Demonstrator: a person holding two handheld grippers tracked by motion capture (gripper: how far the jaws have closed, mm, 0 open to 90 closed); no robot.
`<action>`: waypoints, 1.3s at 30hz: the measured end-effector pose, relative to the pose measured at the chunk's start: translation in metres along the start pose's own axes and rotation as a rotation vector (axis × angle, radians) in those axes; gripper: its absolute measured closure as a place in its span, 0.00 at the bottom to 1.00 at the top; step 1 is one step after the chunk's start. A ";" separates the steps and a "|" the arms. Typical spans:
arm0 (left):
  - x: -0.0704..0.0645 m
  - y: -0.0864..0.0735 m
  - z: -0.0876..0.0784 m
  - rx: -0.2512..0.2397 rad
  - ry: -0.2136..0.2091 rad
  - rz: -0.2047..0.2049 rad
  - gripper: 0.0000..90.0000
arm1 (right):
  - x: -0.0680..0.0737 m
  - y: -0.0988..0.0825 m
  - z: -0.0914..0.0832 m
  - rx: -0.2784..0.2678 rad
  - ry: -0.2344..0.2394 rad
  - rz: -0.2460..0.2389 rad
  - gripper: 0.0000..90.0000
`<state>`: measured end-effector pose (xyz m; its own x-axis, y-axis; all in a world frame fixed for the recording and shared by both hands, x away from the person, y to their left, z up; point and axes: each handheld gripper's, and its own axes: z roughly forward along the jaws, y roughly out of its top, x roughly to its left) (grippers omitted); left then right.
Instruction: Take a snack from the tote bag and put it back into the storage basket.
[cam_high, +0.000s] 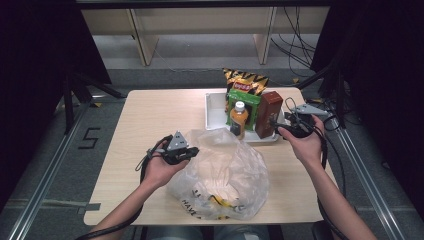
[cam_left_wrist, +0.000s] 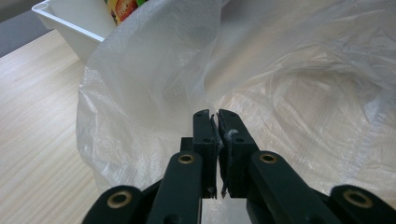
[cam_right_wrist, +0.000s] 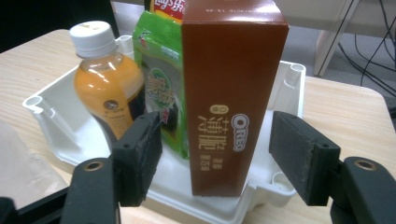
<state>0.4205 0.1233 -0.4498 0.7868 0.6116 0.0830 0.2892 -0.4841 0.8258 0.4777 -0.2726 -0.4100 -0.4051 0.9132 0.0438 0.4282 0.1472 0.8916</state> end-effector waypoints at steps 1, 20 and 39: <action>0.000 0.000 0.000 0.000 0.001 -0.011 0.95 | -0.003 0.002 0.002 0.009 0.012 -0.010 0.36; 0.002 -0.001 0.000 -0.005 0.002 -0.007 0.94 | -0.007 0.010 0.031 0.024 -0.012 0.002 0.29; 0.003 -0.003 0.001 -0.004 0.006 -0.011 0.94 | -0.006 0.011 0.045 0.036 -0.051 -0.001 0.34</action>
<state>0.4225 0.1258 -0.4523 0.7807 0.6202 0.0773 0.2952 -0.4749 0.8290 0.5218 -0.2595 -0.4208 -0.3647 0.9309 0.0192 0.4570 0.1610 0.8748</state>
